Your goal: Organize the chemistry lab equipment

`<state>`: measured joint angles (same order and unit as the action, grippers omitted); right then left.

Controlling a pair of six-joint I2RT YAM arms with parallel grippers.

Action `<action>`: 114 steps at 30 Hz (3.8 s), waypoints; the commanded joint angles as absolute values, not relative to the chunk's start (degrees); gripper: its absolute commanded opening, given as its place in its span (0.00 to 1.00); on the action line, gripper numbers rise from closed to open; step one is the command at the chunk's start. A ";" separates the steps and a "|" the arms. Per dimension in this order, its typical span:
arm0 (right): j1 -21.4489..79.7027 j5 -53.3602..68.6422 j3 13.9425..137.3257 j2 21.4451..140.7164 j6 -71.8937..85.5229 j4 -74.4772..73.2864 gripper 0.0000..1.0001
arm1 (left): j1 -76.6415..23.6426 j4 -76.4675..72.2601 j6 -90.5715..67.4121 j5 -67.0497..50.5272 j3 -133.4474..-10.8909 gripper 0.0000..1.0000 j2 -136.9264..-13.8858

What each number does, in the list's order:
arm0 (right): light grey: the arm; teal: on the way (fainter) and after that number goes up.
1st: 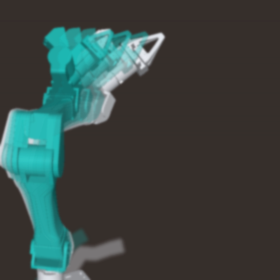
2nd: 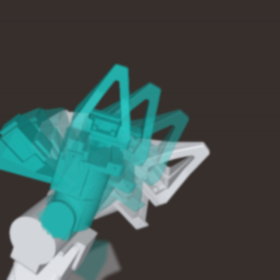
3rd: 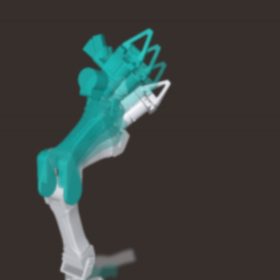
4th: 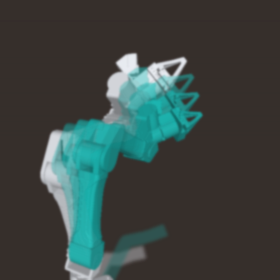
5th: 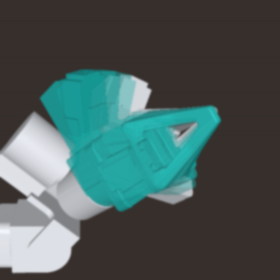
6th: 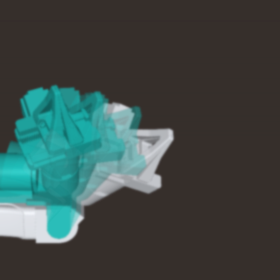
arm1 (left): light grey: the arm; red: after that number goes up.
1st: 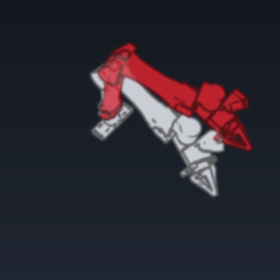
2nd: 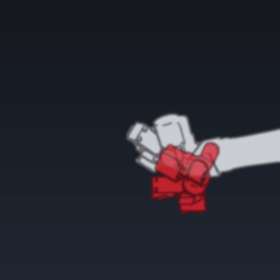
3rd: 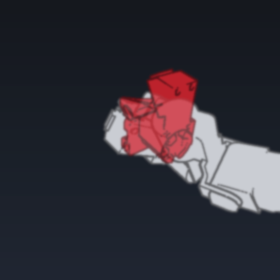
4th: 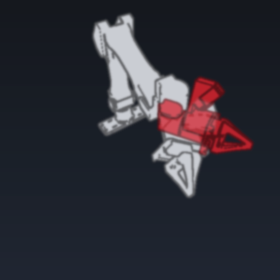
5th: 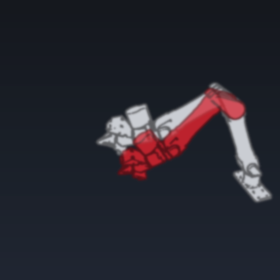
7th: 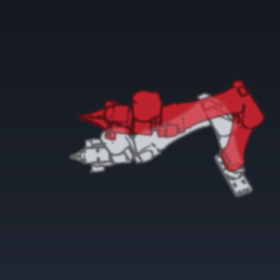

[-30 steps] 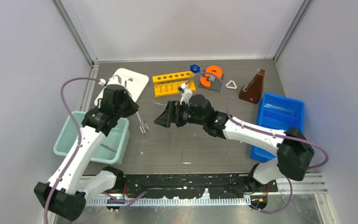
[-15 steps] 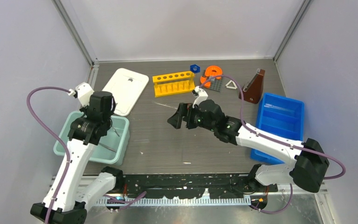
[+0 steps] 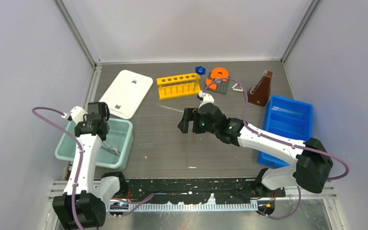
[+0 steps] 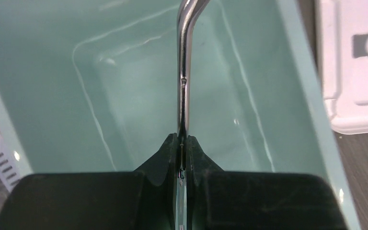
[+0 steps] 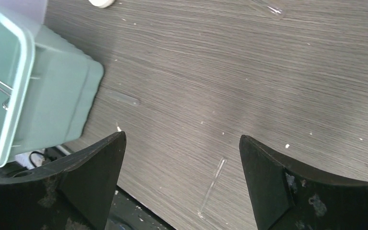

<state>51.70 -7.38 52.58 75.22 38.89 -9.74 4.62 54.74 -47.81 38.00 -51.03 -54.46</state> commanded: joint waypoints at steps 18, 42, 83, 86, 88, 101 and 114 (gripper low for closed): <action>51.50 -21.30 59.29 79.55 50.40 -24.00 0.77 | 11.16 53.91 -53.53 32.39 -52.31 0.82 -50.77; 57.60 -18.48 58.89 92.27 61.85 -24.30 0.49 | -3.73 31.81 -31.42 -19.43 -56.60 1.00 -52.36; 67.85 -23.46 67.29 104.58 67.16 -38.81 0.30 | -13.36 38.12 -23.12 -6.70 -52.21 1.00 -41.60; 67.85 -23.76 66.93 104.95 67.23 -38.25 0.27 | -13.36 38.23 -23.12 -6.52 -52.19 1.00 -41.60; 67.85 -24.02 66.81 105.21 67.15 -38.05 0.23 | -13.36 38.23 -23.03 -6.51 -52.21 1.00 -41.64; 62.72 -26.51 65.96 103.63 65.38 -38.48 0.14 | -13.49 38.21 -23.01 -6.40 -51.99 1.00 -41.50; 44.57 -28.83 58.07 87.15 61.53 -39.77 0.14 | -13.62 38.12 -22.94 -6.09 -51.94 1.00 -41.57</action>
